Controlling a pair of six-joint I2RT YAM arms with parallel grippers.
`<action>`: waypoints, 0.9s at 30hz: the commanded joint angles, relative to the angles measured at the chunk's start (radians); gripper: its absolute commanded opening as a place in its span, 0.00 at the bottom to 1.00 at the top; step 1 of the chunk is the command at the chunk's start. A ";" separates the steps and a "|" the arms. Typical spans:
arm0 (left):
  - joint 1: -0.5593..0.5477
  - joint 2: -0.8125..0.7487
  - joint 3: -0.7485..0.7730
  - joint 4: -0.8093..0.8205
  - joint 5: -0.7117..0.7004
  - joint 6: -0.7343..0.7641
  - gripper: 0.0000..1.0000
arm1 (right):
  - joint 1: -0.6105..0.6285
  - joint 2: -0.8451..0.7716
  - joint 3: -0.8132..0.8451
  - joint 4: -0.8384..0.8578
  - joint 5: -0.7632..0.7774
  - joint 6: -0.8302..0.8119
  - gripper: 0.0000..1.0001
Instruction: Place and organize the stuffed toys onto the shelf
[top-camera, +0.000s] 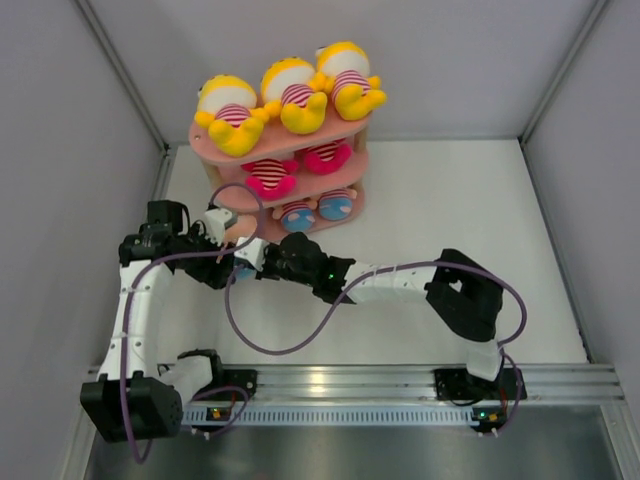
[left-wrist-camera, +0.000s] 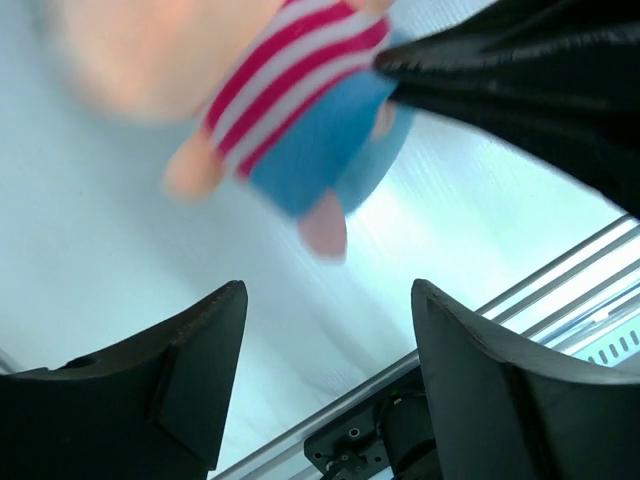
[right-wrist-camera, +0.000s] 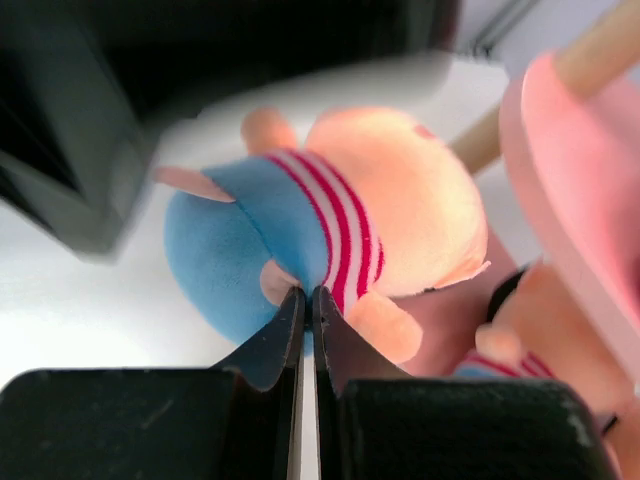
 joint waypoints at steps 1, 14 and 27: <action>-0.004 0.011 0.051 -0.009 -0.053 -0.029 0.73 | -0.036 -0.054 -0.061 0.001 0.009 -0.037 0.00; -0.004 0.050 0.057 -0.005 -0.434 -0.080 0.78 | -0.090 -0.120 -0.101 -0.005 -0.092 -0.191 0.00; -0.004 0.091 0.040 0.005 -0.431 -0.091 0.77 | -0.149 -0.002 -0.050 0.096 -0.105 -0.200 0.00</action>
